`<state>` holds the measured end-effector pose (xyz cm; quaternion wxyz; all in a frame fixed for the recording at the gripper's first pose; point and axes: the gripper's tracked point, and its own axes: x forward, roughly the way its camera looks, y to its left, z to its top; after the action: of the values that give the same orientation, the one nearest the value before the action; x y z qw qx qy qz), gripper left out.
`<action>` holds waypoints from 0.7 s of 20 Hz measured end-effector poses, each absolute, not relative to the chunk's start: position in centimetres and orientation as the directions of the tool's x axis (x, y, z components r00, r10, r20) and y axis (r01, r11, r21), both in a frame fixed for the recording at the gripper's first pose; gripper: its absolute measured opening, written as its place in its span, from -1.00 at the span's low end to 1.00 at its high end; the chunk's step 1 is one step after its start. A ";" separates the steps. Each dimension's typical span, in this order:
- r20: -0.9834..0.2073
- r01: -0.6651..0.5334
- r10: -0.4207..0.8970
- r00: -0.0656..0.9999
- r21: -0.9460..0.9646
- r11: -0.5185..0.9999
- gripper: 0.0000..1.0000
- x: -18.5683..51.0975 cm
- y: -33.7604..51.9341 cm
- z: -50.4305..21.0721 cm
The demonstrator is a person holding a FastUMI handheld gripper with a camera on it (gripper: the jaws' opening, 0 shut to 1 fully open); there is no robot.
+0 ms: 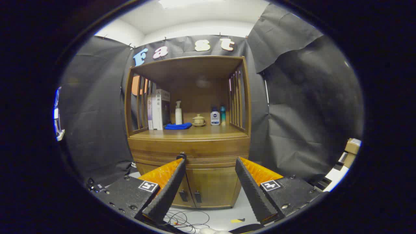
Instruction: Pull open the drawer, take out the items inside it, and place them on the countertop above the cabinet.
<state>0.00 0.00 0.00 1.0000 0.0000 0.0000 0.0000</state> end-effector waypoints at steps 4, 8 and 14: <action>0.010 -0.001 0.001 1.000 -0.013 1.000 1.00 -0.2 0.2 0.7; 0.020 -0.006 0.006 1.000 -0.022 1.000 1.00 -0.3 0.4 1.5; 0.019 -0.010 0.011 1.000 -0.039 0.999 0.99 -0.2 0.8 1.6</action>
<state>-0.21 0.80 1.63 0.9998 -0.0193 -0.0096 0.0053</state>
